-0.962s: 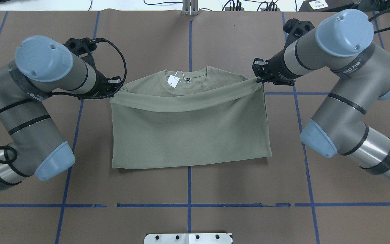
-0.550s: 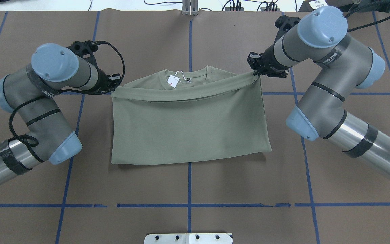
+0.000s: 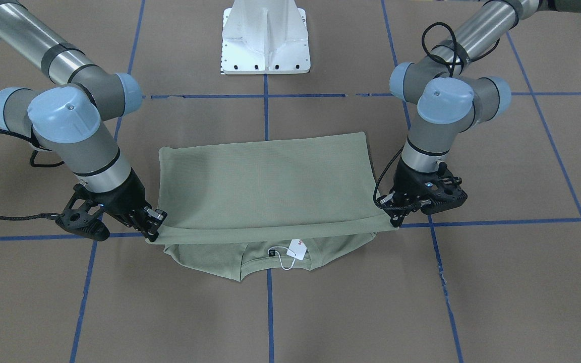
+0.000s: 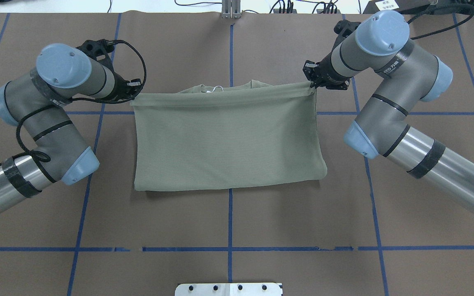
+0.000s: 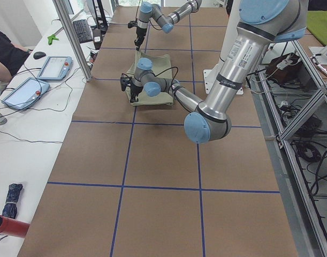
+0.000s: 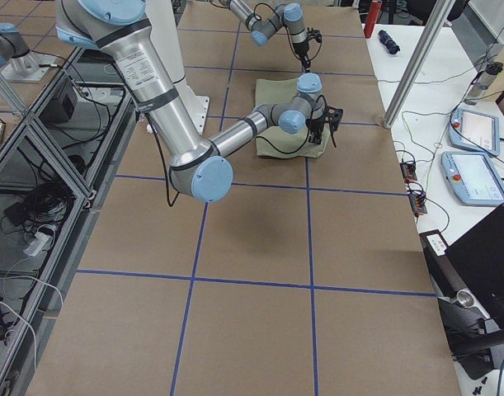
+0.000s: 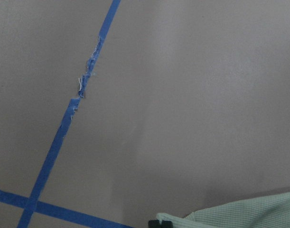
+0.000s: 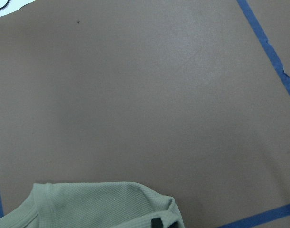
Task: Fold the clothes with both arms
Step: 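Lift the hem with both grippers and fold it toward the collar, then lower the hem onto the collar and open both grippers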
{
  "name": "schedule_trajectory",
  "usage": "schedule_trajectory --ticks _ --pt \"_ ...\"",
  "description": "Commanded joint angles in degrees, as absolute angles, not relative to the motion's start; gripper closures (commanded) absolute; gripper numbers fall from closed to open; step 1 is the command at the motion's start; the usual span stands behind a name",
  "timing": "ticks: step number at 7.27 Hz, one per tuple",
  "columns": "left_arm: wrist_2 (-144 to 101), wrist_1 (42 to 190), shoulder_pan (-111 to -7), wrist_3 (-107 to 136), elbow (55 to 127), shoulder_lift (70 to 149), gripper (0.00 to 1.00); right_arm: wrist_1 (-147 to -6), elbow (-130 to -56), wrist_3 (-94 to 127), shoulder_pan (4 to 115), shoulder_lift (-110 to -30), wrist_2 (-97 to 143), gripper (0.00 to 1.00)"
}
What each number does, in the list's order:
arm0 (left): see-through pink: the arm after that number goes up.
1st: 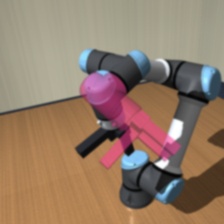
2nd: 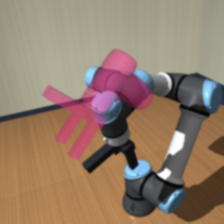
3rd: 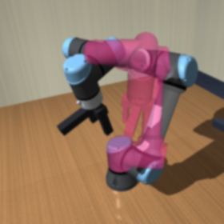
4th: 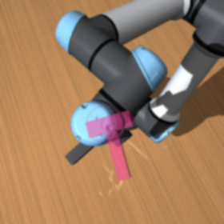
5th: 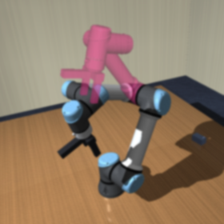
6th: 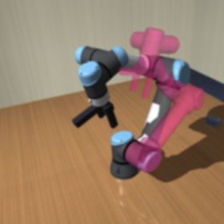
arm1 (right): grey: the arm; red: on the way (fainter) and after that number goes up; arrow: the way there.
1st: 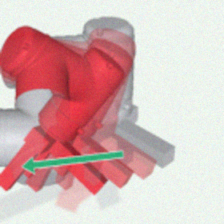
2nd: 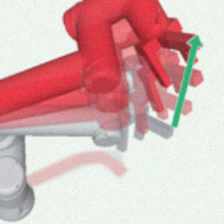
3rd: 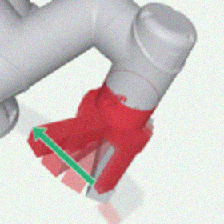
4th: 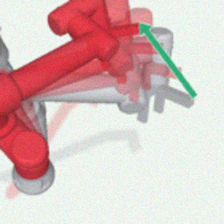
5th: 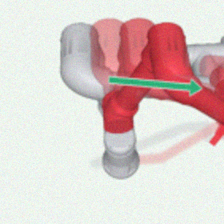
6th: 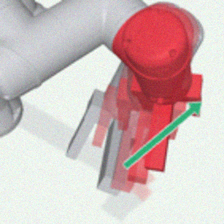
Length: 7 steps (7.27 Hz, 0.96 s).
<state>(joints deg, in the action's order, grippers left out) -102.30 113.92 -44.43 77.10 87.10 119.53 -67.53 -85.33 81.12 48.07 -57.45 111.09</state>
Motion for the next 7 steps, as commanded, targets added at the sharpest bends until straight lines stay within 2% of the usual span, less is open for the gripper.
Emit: schedule_trajectory --ticks 1,3,7 --pt "-102.3 113.8 -44.5 77.3 84.5 121.7 1.0 -67.4 -82.9 81.0 49.1 -56.2 111.1 1.0" --pt "-102.3 113.8 -45.5 76.8 83.8 121.7 1.0 -67.3 -79.5 80.9 49.2 -53.6 111.1 1.0" --pt "-102.3 114.0 -46.0 76.8 83.7 122.0 1.0 -66.2 -79.4 80.9 49.4 -53.6 110.8 1.0"
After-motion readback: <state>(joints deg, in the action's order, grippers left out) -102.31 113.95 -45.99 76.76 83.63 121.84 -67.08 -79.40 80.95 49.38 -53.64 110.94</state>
